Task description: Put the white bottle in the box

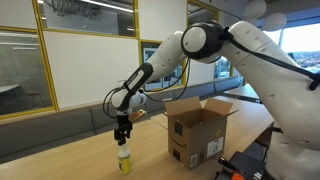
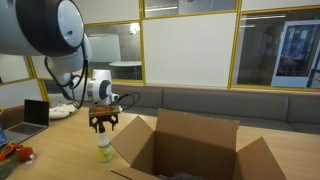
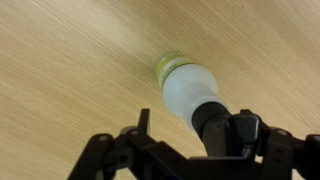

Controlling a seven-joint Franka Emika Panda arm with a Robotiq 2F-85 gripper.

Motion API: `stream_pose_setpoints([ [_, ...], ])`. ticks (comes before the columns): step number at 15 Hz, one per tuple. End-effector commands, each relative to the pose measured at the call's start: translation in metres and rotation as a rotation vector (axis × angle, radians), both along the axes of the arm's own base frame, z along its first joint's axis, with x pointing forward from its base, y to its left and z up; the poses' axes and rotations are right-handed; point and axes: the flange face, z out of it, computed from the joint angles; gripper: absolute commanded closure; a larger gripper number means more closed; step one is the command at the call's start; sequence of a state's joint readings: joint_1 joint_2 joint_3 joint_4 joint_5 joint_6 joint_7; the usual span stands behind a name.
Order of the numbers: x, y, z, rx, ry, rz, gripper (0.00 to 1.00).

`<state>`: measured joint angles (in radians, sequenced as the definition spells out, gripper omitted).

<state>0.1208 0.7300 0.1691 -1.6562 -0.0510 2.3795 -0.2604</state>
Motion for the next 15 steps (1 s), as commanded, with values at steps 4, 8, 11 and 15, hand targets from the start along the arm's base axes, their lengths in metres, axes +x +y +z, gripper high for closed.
stream_pose_setpoints([
  [4, 0.007, 0.006, 0.005, 0.0, -0.005, 0.003, 0.65],
  [8, 0.007, 0.007, 0.005, 0.0, -0.005, 0.004, 0.81],
  [11, 0.007, 0.004, 0.009, -0.004, -0.001, 0.001, 0.81],
  [15, 0.008, -0.012, 0.032, -0.006, 0.056, -0.025, 0.81],
])
